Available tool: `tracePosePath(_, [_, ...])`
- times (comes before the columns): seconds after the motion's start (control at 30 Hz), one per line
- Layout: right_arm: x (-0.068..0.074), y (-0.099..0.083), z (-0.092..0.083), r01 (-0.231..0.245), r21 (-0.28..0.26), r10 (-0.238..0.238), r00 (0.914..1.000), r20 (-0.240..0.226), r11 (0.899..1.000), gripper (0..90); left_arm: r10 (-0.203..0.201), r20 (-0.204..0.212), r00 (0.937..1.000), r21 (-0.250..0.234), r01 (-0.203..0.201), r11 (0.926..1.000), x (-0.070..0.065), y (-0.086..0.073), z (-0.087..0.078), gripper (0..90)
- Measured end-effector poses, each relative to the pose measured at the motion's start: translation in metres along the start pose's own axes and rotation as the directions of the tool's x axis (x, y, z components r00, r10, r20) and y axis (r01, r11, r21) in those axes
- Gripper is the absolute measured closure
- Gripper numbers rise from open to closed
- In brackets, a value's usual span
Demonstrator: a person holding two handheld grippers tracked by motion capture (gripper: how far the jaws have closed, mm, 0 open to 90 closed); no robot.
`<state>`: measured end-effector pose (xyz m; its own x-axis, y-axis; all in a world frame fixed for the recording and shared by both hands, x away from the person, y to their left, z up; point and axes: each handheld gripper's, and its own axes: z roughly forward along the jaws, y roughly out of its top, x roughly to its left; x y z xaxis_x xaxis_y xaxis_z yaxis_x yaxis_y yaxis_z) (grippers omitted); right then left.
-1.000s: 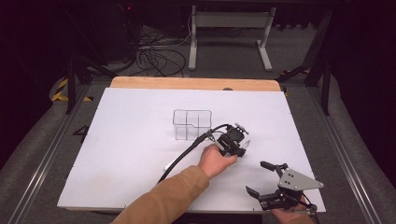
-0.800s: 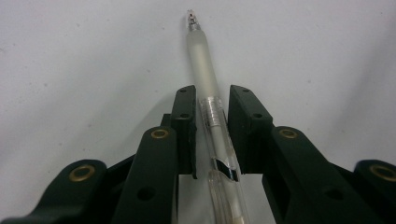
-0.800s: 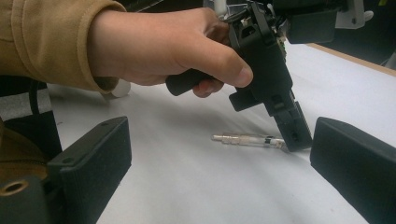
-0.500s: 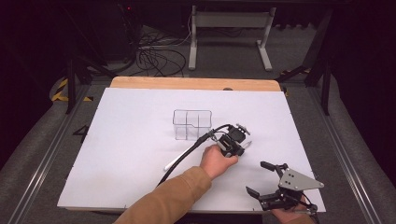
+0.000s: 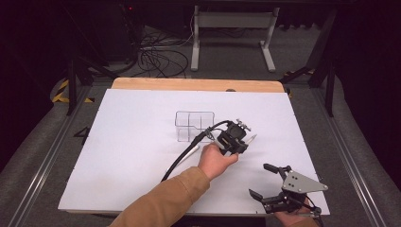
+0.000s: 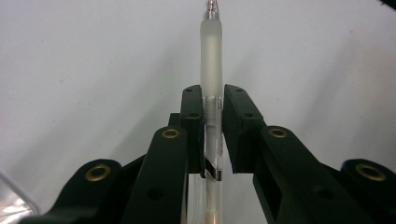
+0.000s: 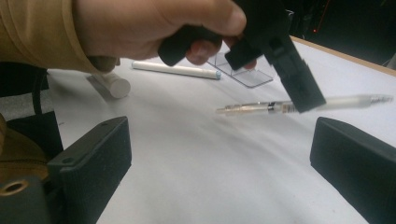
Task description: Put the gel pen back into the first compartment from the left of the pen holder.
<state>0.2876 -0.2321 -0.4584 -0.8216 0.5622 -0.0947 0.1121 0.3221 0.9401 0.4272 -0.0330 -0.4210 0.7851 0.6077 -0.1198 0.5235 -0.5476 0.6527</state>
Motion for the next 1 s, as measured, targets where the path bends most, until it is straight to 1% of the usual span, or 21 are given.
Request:
tracePosePath(0.1, [0.000,0.000,0.000,-0.003,0.000,0.003,1.0000,0.000,1.000,5.9,0.014,-0.001,0.9999,-0.031,-0.014,0.9994,-0.001,0.001,-0.009,78.8])
tracePosePath(0.17, [0.000,0.000,0.000,-0.005,0.001,0.005,1.0000,0.000,1.000,5.9,0.016,0.002,0.9999,-0.049,-0.016,0.9987,-0.002,0.001,-0.014,78.8])
tracePosePath(0.33, [0.000,0.000,0.000,-0.004,0.001,0.004,1.0000,0.001,1.000,5.9,0.020,0.003,0.9998,-0.079,-0.020,0.9967,0.000,0.003,-0.028,78.8])
tracePosePath(0.6, [0.000,0.000,0.001,-0.005,-0.001,0.005,1.0000,-0.001,1.000,5.9,0.022,0.001,0.9997,-0.139,-0.022,0.9901,0.004,0.003,-0.049,78.8])
tracePosePath(0.7, [0.000,0.000,0.001,-0.005,0.002,0.005,1.0000,-0.002,1.000,5.9,0.032,0.000,0.9995,-0.154,-0.032,0.9876,0.005,0.003,-0.054,78.8])
tracePosePath(0.77, [0.000,0.000,0.001,-0.003,0.003,0.003,1.0000,-0.003,1.000,5.9,0.026,0.004,0.9996,-0.165,-0.025,0.9860,0.006,0.003,-0.057,78.8])
tracePosePath(0.83, [0.000,0.000,0.001,-0.001,0.001,0.001,1.0000,-0.001,1.000,5.9,0.020,0.011,0.9997,-0.180,-0.017,0.9835,0.009,0.003,-0.061,78.8])
tracePosePath(0.87, [0.000,0.000,0.001,-0.002,0.001,0.002,1.0000,-0.001,1.000,5.9,0.004,0.027,0.9996,-0.200,0.002,0.9798,0.011,0.004,-0.065,78.8])
tracePosePath(0.9, [-0.001,0.000,0.001,-0.004,0.002,0.004,1.0000,-0.001,1.000,5.9,-0.004,0.036,0.9993,-0.213,0.011,0.9771,0.012,0.004,-0.068,78.8])
tracePosePath(1.0, [-0.001,0.000,0.001,-0.004,0.002,0.004,1.0000,-0.003,1.000,5.9,-0.002,0.037,0.9993,-0.237,0.011,0.9715,0.013,0.005,-0.077,78.8])
